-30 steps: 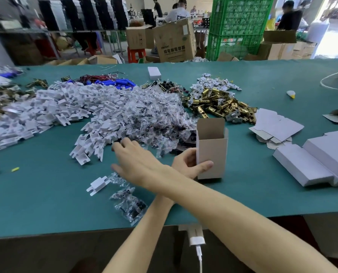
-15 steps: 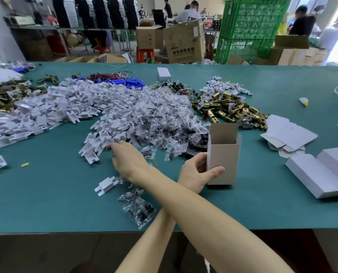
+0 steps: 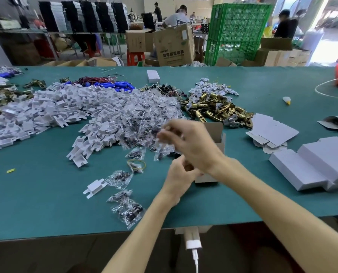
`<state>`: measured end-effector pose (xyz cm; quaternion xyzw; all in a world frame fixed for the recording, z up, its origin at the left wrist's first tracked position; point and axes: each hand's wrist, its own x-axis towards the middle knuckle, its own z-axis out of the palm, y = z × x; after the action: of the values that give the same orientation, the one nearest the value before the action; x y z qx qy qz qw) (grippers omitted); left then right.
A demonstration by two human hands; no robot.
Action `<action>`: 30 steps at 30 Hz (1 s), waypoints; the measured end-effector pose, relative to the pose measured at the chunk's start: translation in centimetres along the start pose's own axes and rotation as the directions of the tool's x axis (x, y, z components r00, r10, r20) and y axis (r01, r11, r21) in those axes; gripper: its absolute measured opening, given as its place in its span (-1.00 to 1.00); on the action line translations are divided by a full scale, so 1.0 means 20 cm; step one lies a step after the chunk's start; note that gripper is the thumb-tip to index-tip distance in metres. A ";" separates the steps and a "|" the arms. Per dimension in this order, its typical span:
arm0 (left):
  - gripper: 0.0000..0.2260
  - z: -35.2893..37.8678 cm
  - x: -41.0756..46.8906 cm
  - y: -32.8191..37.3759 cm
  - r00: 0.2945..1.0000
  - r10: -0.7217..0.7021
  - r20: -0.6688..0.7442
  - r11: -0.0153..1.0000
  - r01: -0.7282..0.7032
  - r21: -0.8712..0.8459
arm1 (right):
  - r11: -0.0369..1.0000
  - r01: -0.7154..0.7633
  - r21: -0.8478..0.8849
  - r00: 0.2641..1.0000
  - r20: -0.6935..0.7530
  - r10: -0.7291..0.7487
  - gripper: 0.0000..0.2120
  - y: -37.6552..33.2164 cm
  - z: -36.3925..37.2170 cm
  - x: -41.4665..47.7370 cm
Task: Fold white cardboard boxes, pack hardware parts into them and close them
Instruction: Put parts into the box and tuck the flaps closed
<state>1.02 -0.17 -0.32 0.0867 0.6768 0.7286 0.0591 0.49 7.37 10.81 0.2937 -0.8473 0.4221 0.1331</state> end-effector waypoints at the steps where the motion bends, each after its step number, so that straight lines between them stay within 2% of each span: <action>1: -0.73 0.00 0.01 -0.01 0.999 0.031 0.013 1.000 -0.031 -0.004 | 0.998 0.008 -0.067 0.998 -0.054 -0.012 -0.82 0.02 -0.08 -0.01; 4: -0.73 0.00 -0.01 -0.01 0.998 0.053 0.018 0.997 -0.052 -0.063 | 0.972 -0.036 -0.234 0.990 -0.143 0.002 -0.81 0.09 -0.30 -0.05; 8: -0.70 -0.01 -0.01 -0.01 0.998 0.063 0.027 0.992 -0.060 -0.113 | 0.927 -0.090 -0.365 0.989 -0.142 0.040 -0.85 0.20 -0.49 -0.10; 12: -0.67 0.00 -0.01 0.01 0.998 0.060 0.021 0.991 -0.057 -0.121 | 0.919 -0.091 -0.385 0.989 -0.140 0.039 -0.82 0.26 -0.53 -0.14; 16: -0.66 -0.01 -0.02 0.00 0.999 0.042 0.029 0.993 -0.038 -0.115 | 0.925 -0.032 -0.379 0.988 -0.154 -0.030 -0.83 0.25 -0.50 -0.13; 20: -0.66 -0.01 -0.02 0.01 0.998 0.038 0.046 0.990 -0.032 -0.134 | 0.907 -0.076 -0.413 0.996 -0.064 0.055 -0.83 0.26 -0.46 -0.11; 23: -0.66 -0.01 -0.03 0.00 0.998 0.040 0.046 0.988 -0.032 -0.153 | 0.887 -0.098 -0.451 0.995 -0.051 0.084 -0.81 0.29 -0.44 -0.12; 27: -0.64 -0.01 -0.03 0.01 0.997 0.046 0.068 0.984 -0.034 -0.174 | 0.916 -0.077 -0.394 0.997 -0.050 0.062 -0.84 0.31 -0.44 -0.14; 30: -0.65 -0.01 -0.02 0.01 0.996 0.047 0.072 0.983 -0.033 -0.182 | 0.946 -0.062 -0.320 0.994 -0.103 0.030 -0.85 0.30 -0.45 -0.13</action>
<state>1.42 -0.55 -0.22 0.1222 0.6035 0.7841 0.0778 -1.29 18.22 11.27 0.2274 -0.9041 0.2947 0.2100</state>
